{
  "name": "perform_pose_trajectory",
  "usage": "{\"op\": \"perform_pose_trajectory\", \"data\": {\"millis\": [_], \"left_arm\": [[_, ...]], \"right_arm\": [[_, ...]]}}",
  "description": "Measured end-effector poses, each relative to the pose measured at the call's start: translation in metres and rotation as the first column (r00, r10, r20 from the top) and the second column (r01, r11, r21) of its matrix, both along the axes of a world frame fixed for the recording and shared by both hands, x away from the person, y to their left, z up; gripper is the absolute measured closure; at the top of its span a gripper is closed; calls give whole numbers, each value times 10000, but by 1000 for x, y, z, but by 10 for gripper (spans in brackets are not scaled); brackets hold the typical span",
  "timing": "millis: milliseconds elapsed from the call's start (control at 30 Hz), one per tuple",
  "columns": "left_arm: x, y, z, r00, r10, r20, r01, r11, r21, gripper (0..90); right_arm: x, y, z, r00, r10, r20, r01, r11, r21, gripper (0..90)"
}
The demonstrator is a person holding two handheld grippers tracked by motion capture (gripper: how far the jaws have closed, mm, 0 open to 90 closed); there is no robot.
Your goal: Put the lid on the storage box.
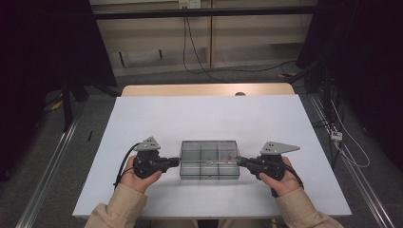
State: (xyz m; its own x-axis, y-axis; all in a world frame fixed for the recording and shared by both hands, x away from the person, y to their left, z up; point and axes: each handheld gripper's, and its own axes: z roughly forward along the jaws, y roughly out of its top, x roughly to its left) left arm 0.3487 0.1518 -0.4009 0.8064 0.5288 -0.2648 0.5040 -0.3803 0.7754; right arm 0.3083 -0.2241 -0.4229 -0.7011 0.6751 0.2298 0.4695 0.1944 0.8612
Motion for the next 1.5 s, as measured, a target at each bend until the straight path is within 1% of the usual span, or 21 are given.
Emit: {"op": "perform_pose_trajectory", "data": {"millis": [33,67,233,400,433,533,600,633,900,1033,1100,1167,1233,1267,1400,1433,1467,1500], "left_arm": [[-1,0,0,10000,-32,14,32,10000,74,900],[-2,0,-1,10000,-54,13,54,10000,-2,900],[-8,1,-4,9998,-173,-23,173,9998,113,900],[-10,1,-7,9996,-271,-45,272,9992,286,900],[-10,1,-7,9997,-241,-62,243,9992,328,900],[-11,3,-8,9998,-180,-44,181,9995,273,900],[-12,3,-8,9997,-233,-68,235,9991,364,900],[-13,3,-9,9997,-219,-84,221,9994,278,900],[-15,3,-12,9996,-256,-113,262,9981,561,900],[-15,4,-12,9995,-300,-128,308,9977,608,900],[-16,4,-13,9995,-277,-116,283,9981,555,900],[-16,5,-13,9995,-289,-125,295,9980,551,900],[-16,5,-12,9995,-267,-155,274,9983,512,900],[-16,5,-12,9995,-285,-129,291,9984,494,900],[-16,6,-11,9995,-300,-38,301,9986,442,899],[-17,6,-11,9997,-259,-24,260,9991,325,887],[-16,7,-11,9997,-256,6,255,9992,303,866],[-16,8,-11,9998,-164,69,162,9996,248,832]], "right_arm": [[0,0,0,10000,24,21,-24,10000,-19,900],[-1,-1,-1,10000,6,-9,-6,10000,7,900],[-5,-2,-4,9999,67,-96,-67,10000,-61,900],[-7,-3,-8,9998,116,-184,-120,9997,-217,900],[-8,-3,-8,9998,132,-177,-136,9997,-218,900],[-10,-4,-8,9998,168,-126,-171,9995,-271,900],[-12,-6,-8,9998,170,-96,-173,9991,-379,900],[-12,-6,-8,9998,184,-106,-188,9990,-409,900],[-17,-8,-11,9994,295,-198,-306,9977,-602,900],[-19,-8,-12,9991,345,-238,-361,9971,-664,900],[-19,-8,-12,9990,368,-266,-385,9969,-689,900],[-20,-8,-13,9988,392,-299,-415,9959,-805,900],[-20,-8,-14,9988,393,-289,-421,9938,-1025,900],[-21,-8,-15,9990,344,-301,-375,9933,-1093,896],[-21,-13,-14,9993,261,-253,-284,9951,-947,859],[-21,-14,-13,9994,242,-231,-262,9956,-898,836],[-21,-14,-13,9996,208,-180,-223,9956,-909,798],[-21,-15,-13,9997,182,-157,-195,9961,-865,765]]}}
